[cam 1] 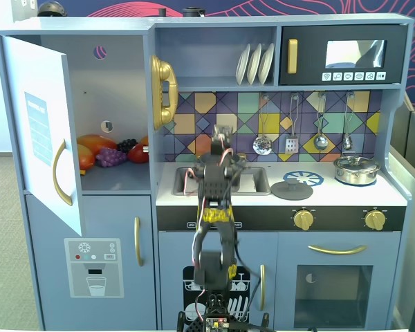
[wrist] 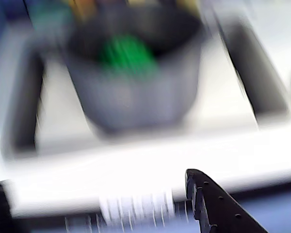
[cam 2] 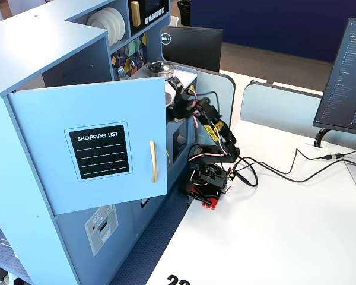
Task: Pick up the green pineapple from the left cabinet and place it in the gray recipient
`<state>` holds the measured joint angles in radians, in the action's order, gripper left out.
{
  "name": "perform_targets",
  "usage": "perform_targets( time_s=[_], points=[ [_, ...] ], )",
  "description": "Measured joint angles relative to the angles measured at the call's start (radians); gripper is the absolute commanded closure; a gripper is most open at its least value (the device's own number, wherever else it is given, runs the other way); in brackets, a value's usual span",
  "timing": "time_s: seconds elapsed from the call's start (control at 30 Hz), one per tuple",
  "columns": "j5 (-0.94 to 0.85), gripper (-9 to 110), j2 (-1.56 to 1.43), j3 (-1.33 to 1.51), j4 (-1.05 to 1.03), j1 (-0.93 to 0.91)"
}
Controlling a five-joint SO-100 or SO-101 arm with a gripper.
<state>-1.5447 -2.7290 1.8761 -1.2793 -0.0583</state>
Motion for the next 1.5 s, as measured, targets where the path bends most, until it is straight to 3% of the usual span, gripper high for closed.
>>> perform_targets(
  time_s=[0.03, 0.13, 0.37, 0.73, 1.07, 1.13, 1.23, 1.5],
  points=[
    [-0.015, 101, -0.028, 0.038, -0.041, 0.008],
    [-0.066, 101, -0.080, 0.196, -0.077, 0.038],
    [-0.025, 101, -0.160, 0.632, 0.172, 0.089],
    [0.057, 101, -0.399, 1.075, 0.225, 0.054],
    [0.037, 101, -0.451, 1.126, -0.077, 0.078],
    [0.028, 100, -0.457, 1.126, -0.080, 0.083],
    [0.035, 90, -0.457, 1.126, -0.080, 0.081],
    [0.032, 89, -0.457, 1.126, -0.080, 0.043]
  ],
)
